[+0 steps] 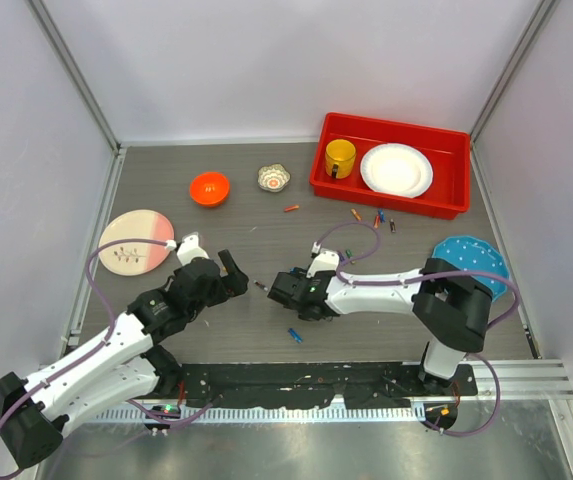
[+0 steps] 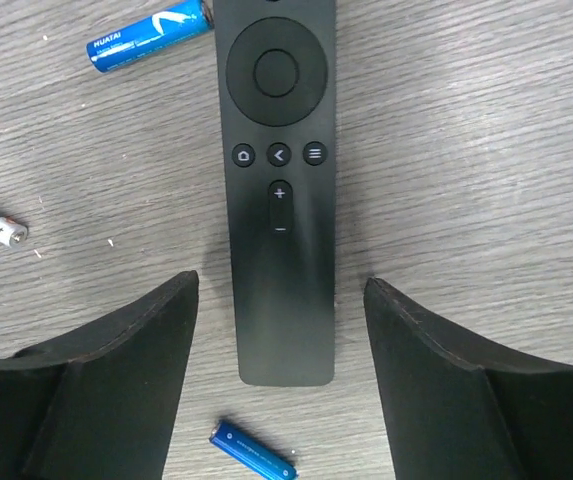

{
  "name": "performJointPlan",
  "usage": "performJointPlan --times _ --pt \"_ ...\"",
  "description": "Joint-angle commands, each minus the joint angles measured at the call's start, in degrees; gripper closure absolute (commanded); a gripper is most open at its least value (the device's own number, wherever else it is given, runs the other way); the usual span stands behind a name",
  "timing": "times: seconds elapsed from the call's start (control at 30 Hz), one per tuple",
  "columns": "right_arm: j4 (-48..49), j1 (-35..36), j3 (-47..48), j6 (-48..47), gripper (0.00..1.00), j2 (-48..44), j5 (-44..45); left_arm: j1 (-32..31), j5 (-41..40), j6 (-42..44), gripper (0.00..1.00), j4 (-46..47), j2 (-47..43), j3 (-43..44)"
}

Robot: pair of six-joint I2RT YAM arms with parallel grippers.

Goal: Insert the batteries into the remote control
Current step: Place the remote control at the center of the board, then pick up the remote control from the center of the board.

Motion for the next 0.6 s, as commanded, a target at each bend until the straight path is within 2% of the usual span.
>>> performJointPlan --times 0.0,0.1,0.13,0.2,0.27,0.3,0.33,0.43,0.47,0.57 --pt "-3.1 0.0 0.3 0.3 0.23 -6.0 4.8 0.2 -1.3 0.0 0.08 1.4 -0.1 0.4" --pt "-6.9 -0.5 1.7 -2.7 0.12 -11.5 8.5 0.2 -0.4 1.1 0.04 1.6 0.9 1.6" --pt "-7.6 -0.5 2.2 -4.5 0.12 -13.2 9.4 0.1 0.2 1.7 0.0 1.9 1.7 2.2" --pt "-8.5 -0.5 2.6 -8.6 0.11 -20.5 11.3 0.1 2.0 5.2 0.0 3.3 2.9 3.9" --pt "-8.5 -0.7 1.8 -16.9 0.1 -26.2 14.1 -0.2 5.8 7.1 0.0 5.6 6.6 5.5" --pt "-8.5 -0.8 0.3 -20.1 0.1 -31.9 14.8 -1.0 7.0 8.6 0.0 6.5 8.8 7.5" --pt "-8.7 -0.8 -0.7 -24.4 0.1 -34.6 16.1 -1.8 8.5 9.3 0.0 8.2 13.1 8.8" --pt "-9.7 -1.0 -5.8 -27.3 0.1 -44.9 18.9 -6.6 8.3 11.9 0.0 9.1 22.1 16.0" --pt "-9.6 -1.0 -8.8 -27.4 0.1 -47.4 19.1 -8.9 7.9 12.7 0.0 8.7 28.5 20.3" --pt "-8.8 -1.0 -14.3 -25.9 0.1 -54.9 19.8 -11.1 7.8 14.2 0.02 6.3 39.4 27.9"
